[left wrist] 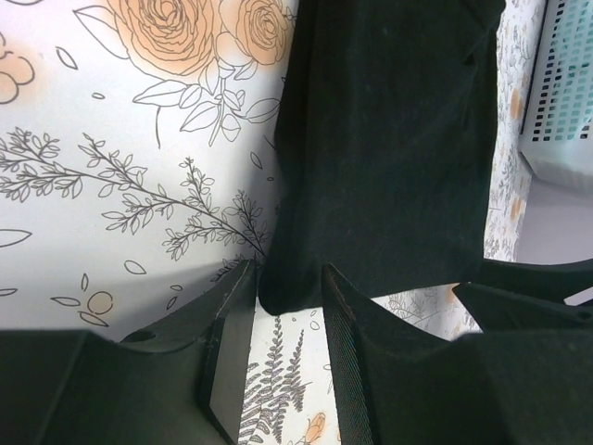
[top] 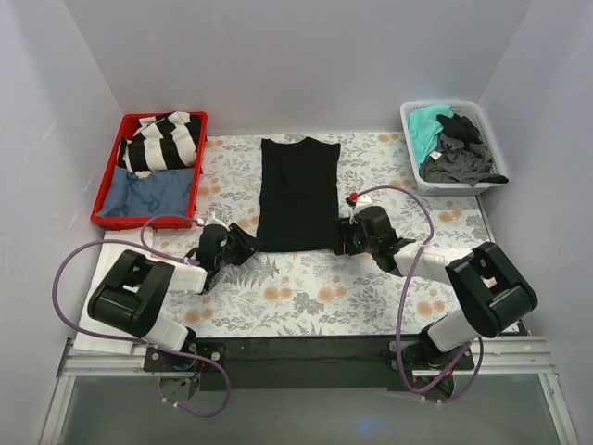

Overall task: Fold and stack the t-shirts
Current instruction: Grab one side of the 2/3 rectangular tshirt with both arms

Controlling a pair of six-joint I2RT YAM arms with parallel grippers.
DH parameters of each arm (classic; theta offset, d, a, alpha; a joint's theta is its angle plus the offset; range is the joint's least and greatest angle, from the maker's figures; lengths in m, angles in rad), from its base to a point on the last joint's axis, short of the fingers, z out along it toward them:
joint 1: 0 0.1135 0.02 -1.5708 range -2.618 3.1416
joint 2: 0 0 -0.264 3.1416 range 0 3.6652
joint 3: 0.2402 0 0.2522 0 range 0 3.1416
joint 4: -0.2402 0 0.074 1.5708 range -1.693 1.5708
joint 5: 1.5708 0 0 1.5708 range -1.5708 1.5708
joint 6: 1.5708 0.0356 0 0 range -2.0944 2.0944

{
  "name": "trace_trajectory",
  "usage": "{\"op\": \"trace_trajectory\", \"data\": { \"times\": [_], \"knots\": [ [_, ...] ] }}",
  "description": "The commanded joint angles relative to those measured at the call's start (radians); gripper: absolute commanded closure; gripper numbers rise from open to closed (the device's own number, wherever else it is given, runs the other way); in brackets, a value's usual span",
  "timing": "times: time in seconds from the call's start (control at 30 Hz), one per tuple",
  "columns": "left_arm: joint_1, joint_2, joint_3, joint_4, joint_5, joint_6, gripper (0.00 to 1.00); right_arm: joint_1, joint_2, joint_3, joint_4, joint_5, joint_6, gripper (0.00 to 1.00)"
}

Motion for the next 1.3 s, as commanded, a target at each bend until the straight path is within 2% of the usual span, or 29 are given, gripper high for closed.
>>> {"op": "trace_trajectory", "data": {
  "times": [0.0, 0.17, 0.3, 0.37, 0.4, 0.47, 0.5, 0.53, 0.7, 0.93, 1.07, 1.27],
  "knots": [
    [-0.004, 0.003, -0.019, 0.04, 0.009, 0.008, 0.67, 0.001, 0.016, -0.013, 0.076, -0.004, 0.009, 0.4],
    [-0.003, 0.02, -0.019, 0.049, 0.007, 0.006, 0.68, 0.001, 0.043, -0.013, 0.099, -0.031, 0.017, 0.46],
    [-0.004, 0.046, -0.011, 0.06, 0.024, 0.0, 0.83, 0.001, 0.062, -0.012, 0.099, -0.065, 0.026, 0.59],
    [-0.003, 0.054, 0.003, 0.049, 0.033, 0.003, 0.95, 0.001, 0.063, -0.012, 0.099, -0.086, 0.03, 0.65],
    [-0.003, 0.059, 0.007, 0.049, 0.039, 0.006, 0.99, 0.001, 0.059, -0.016, 0.096, -0.093, 0.035, 0.72],
    [-0.003, 0.05, 0.01, 0.043, 0.049, 0.008, 1.0, 0.0, 0.036, -0.027, 0.081, -0.1, 0.038, 0.81],
    [-0.003, 0.033, 0.007, 0.039, 0.049, 0.01, 1.0, 0.001, 0.025, -0.033, 0.073, -0.103, 0.04, 0.94],
    [-0.003, 0.017, 0.004, 0.032, 0.049, 0.016, 1.0, 0.001, 0.013, -0.048, 0.058, -0.105, 0.04, 0.99],
    [-0.004, -0.101, -0.025, -0.044, 0.041, 0.034, 1.0, 0.001, -0.108, -0.116, 0.024, -0.114, 0.047, 0.99],
    [-0.013, -0.372, -0.074, -0.207, 0.021, 0.048, 1.0, 0.021, -0.295, -0.18, -0.071, -0.113, 0.058, 0.99],
    [-0.026, -0.592, -0.083, -0.338, 0.012, 0.046, 1.0, 0.047, -0.432, -0.182, -0.158, -0.084, 0.056, 0.99],
    [-0.045, -0.792, -0.046, -0.522, -0.017, 0.049, 1.0, 0.104, -0.597, -0.121, -0.33, -0.007, 0.058, 0.99]
  ]
}}
